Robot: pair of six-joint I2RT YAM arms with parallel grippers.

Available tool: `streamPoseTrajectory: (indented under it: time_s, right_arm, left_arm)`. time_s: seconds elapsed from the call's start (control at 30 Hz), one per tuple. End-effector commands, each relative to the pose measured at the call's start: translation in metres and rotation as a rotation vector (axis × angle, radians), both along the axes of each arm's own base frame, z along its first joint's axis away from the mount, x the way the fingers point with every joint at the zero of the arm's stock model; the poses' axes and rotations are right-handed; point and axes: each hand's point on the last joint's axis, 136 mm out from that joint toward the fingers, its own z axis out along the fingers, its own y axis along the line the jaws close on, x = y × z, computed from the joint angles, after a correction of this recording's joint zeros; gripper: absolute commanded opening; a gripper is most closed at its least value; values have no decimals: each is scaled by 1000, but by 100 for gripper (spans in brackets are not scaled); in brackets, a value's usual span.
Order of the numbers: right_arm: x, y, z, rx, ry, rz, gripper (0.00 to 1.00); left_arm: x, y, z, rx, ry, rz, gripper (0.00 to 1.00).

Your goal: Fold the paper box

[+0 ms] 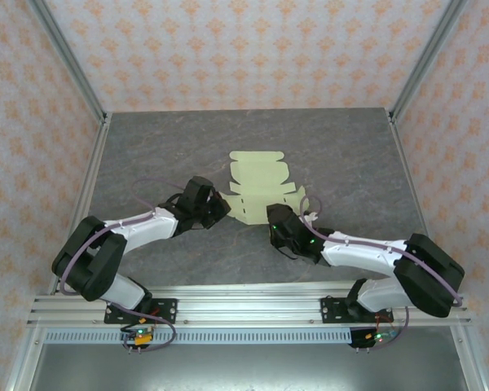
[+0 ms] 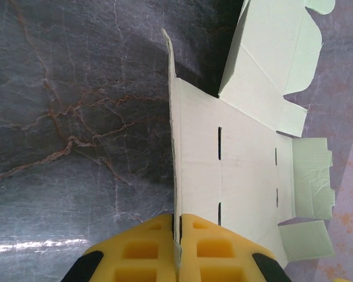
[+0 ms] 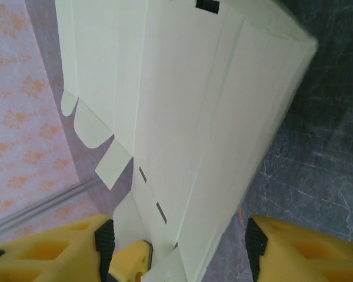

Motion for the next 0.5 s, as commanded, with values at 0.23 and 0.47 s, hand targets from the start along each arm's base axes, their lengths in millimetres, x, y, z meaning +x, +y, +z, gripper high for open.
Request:
streamPoseTrajectory:
  time_s: [0.23,0.47]
  right_arm:
    - [13,-7,-7,-58,-19,-83,45]
    - [15,3,-12,-48,-5,-63,44]
  left_arm:
    - [-2,-4,15,-68,-20,19,1]
    - [-3,-1,18,-82,-19,48,2]
